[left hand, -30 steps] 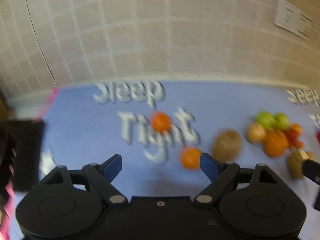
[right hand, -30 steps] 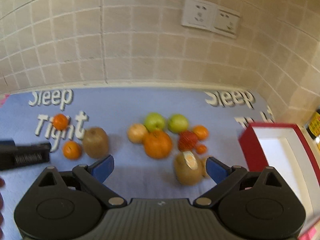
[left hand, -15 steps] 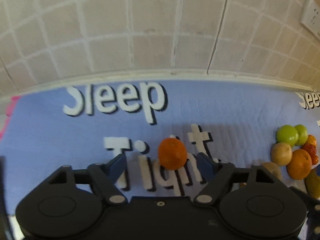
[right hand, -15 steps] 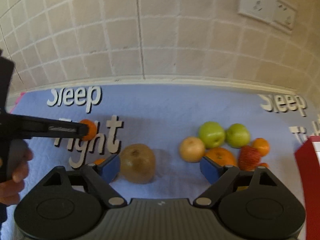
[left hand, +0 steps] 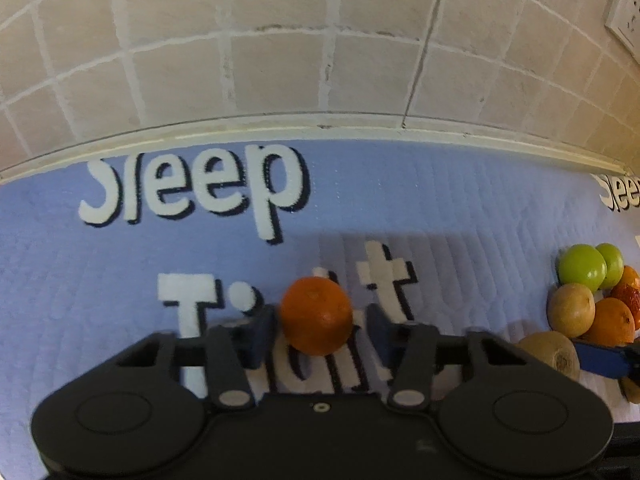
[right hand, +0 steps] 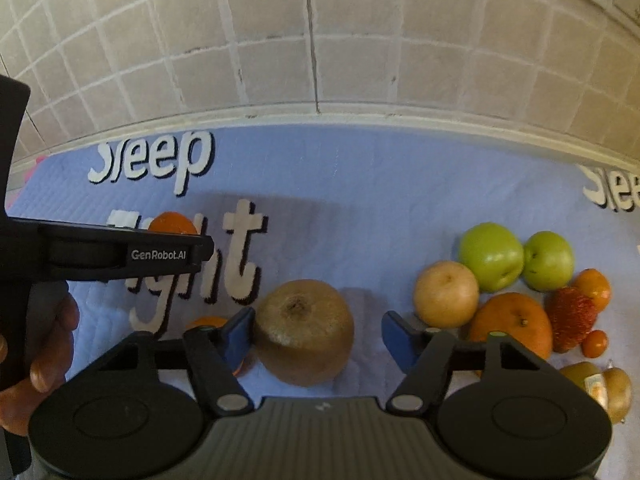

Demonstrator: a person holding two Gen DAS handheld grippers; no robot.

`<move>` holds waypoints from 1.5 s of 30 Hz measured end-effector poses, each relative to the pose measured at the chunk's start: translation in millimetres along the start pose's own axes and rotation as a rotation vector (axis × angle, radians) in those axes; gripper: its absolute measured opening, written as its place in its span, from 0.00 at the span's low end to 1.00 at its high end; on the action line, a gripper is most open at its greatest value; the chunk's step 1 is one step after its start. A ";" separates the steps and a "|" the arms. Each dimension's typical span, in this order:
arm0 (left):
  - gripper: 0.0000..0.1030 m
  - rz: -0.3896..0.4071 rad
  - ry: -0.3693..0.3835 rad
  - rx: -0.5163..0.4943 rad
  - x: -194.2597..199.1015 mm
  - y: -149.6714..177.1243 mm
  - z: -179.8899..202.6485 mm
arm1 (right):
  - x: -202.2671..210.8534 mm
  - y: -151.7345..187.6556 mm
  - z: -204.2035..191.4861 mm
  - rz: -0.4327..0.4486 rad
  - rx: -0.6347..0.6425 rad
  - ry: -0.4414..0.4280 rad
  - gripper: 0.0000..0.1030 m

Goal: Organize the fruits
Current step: 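Grasp a small mandarin with the left tool while the right tool grasps the kiwi, then carry the mandarin and kiwi into the red box and open both tools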

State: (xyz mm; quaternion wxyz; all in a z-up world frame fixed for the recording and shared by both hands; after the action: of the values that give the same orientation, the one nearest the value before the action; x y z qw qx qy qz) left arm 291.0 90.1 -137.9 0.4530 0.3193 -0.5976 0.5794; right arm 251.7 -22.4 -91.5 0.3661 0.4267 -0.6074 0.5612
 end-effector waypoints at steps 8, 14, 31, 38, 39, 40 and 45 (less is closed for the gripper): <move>0.39 0.022 0.014 0.001 13.4 2.5 4.9 | 5.2 6.5 0.1 0.015 0.015 -0.027 0.52; 0.39 0.116 0.032 -0.073 70.8 -2.3 38.6 | 55.3 8.1 20.5 0.115 -0.037 -0.038 0.52; 0.39 0.250 0.479 -0.658 177.3 -12.6 389.5 | 248.1 113.4 290.8 0.403 -0.556 0.367 0.52; 0.39 0.047 0.539 -0.817 114.6 45.1 506.3 | 222.7 191.0 371.3 0.277 -0.767 0.405 0.52; 0.39 0.030 0.532 -0.835 108.1 52.6 515.7 | 220.3 197.1 379.8 0.263 -0.781 0.399 0.52; 0.39 0.013 0.522 -0.849 96.8 57.9 526.9 | 211.0 202.5 386.7 0.240 -0.797 0.393 0.52; 0.39 -0.070 0.471 -0.887 47.5 77.8 547.4 | 168.6 219.2 403.2 0.125 -0.844 0.382 0.52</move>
State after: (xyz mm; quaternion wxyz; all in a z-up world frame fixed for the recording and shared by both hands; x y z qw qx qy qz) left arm 108.2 -430.9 -81.1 0.6869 -0.0234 -0.6567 0.3105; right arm -0.2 -440.0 -57.9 0.5786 0.0918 -0.7288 0.3544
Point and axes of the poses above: each gripper's, at about its wrist camera, not at the fingertips, and x roughly against the way its jaws point, z to its right, y to its underside, the point moved 8 cm from there along -x, roughly the way its jaws point, and after that the axes turned 9 degrees about -z, right-handed, at the moved point
